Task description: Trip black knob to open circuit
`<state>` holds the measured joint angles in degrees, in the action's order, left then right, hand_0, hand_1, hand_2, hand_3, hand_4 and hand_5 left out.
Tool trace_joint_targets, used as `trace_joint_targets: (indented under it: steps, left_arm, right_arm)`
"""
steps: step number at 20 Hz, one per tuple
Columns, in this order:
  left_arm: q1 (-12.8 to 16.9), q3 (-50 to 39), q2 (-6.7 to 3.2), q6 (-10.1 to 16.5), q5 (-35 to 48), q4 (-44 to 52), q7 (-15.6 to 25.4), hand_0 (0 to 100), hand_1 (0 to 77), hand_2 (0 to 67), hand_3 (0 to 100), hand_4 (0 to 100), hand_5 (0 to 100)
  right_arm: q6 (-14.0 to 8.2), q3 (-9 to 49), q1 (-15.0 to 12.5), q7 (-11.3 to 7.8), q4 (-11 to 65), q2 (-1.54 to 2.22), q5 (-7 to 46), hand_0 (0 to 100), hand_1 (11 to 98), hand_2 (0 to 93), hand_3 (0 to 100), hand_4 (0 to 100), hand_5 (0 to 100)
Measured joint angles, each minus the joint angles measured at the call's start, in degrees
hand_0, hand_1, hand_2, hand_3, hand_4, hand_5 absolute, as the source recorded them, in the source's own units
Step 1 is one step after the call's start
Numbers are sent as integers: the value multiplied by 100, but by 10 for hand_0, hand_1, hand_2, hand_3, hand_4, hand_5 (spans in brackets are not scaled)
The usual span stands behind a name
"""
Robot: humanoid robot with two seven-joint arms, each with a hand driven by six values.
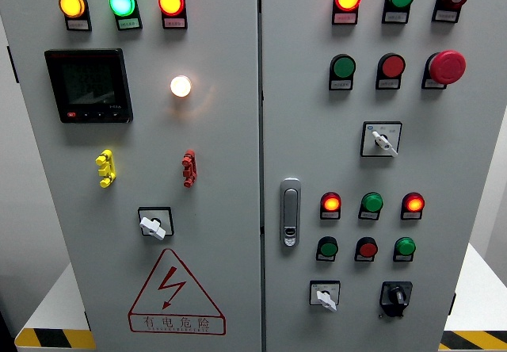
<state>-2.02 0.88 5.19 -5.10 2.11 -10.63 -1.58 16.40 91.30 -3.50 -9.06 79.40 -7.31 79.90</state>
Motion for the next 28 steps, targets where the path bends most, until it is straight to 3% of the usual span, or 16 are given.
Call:
trace_joint_targets:
  steps: [2, 6, 10, 13, 28]
  left_arm:
    - [-3, 0, 0, 0, 0, 0, 0, 0, 0, 196, 262, 99, 86]
    - [-1, 0, 0, 0, 0, 0, 0, 0, 0, 196, 262, 99, 86]
    - [0, 0, 0, 0, 0, 0, 0, 0, 0, 196, 262, 99, 86]
    - [0, 0, 0, 0, 0, 0, 0, 0, 0, 196, 262, 99, 86]
    - [-2, 0, 0, 0, 0, 0, -1, 0, 0, 196, 262, 99, 86]
  right_arm:
    - [-48, -37, 19, 0, 116, -3, 2, 909, 498, 0, 676, 688, 693]
    - [-380, -131, 291, 22, 194, -27, 2, 940, 519, 0, 761, 745, 809]
    - [-658, -225, 624, 107, 159, -34, -39, 979, 529, 0, 801, 777, 915]
    - [-852, -339, 686, 136, 157, -34, -70, 1000, 533, 0, 817, 801, 979]
    - [-904, -425, 1139, 368, 1, -43, -317, 1000, 537, 0, 824, 824, 1000]
